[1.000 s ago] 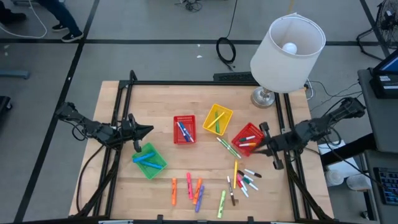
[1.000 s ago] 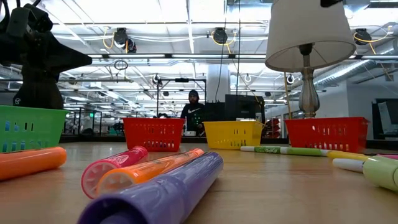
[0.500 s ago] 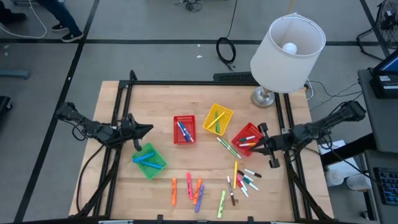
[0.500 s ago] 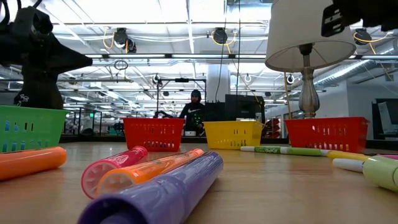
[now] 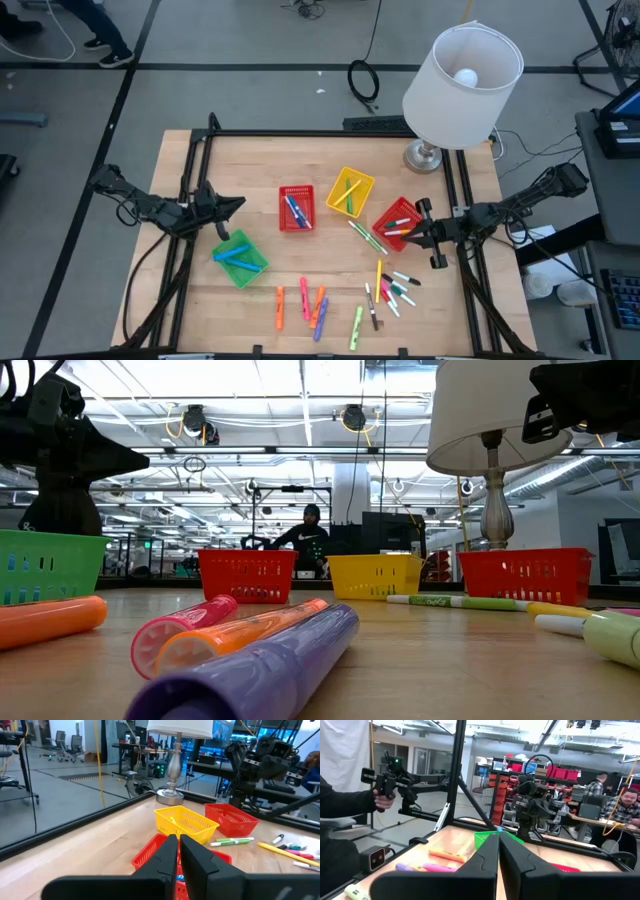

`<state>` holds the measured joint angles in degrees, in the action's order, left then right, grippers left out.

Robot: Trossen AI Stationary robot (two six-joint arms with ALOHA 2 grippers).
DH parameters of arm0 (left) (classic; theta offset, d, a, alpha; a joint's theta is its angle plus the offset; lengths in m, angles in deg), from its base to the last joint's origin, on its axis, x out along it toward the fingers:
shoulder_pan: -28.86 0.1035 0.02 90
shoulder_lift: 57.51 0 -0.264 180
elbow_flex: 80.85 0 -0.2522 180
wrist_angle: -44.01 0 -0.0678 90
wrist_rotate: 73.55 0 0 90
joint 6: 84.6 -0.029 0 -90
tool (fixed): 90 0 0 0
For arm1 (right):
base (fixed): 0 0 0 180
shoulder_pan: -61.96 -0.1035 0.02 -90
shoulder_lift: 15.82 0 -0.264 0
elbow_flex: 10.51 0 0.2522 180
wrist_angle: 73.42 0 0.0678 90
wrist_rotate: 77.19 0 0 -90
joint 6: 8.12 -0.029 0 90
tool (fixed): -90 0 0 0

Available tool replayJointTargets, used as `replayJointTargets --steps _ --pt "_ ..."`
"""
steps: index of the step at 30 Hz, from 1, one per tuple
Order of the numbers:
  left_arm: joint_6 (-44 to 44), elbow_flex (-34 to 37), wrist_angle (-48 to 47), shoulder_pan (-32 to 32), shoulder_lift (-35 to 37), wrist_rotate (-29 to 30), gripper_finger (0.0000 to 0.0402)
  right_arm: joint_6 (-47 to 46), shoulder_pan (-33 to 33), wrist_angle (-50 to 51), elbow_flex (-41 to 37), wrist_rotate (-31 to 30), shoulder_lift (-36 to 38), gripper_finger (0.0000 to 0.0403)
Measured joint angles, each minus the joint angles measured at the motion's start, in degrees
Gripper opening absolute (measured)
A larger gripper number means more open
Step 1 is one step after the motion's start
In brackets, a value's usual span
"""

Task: Pick & Place Markers
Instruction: Adjust the large blue highlighter pen in the green bin

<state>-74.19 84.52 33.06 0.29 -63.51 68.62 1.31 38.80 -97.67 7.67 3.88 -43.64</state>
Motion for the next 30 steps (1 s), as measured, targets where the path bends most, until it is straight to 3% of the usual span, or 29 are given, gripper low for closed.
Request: replayJointTargets --steps 6,10,16,19,23,27,30 --pt "4.0 0.0 1.8 0.0 0.0 1.2 0.0026 -0.6 0.0 0.3 -0.1 0.0 0.0 0.0001" --pt "11.7 0.0 3.0 0.0 0.0 1.1 0.0026 -1.0 -0.1 0.6 -0.1 0.0 0.0 0.0001" --pt "14.1 -5.1 4.6 0.0 -3.5 -9.0 0.0006 -0.6 -0.1 -0.8 -0.1 0.0 0.1 0.0001" --pt "14.3 -12.1 5.8 0.0 -10.1 -9.0 0.0004 -0.4 -0.1 -0.8 -0.1 0.0 0.1 0.0001" --pt "9.7 -23.5 3.8 0.0 -24.1 -9.9 0.0005 0.4 -0.1 -2.1 -0.1 0.0 0.1 0.0001" --pt "8.4 -36.2 -5.1 0.2 -39.4 -14.0 0.0004 0.3 -0.1 -3.0 -0.1 0.0 0.1 0.0" --pt "11.2 -46.1 -15.0 1.3 -49.8 -21.0 0.0004 -0.1 -0.1 -2.9 -0.1 0.0 0.0 0.0"
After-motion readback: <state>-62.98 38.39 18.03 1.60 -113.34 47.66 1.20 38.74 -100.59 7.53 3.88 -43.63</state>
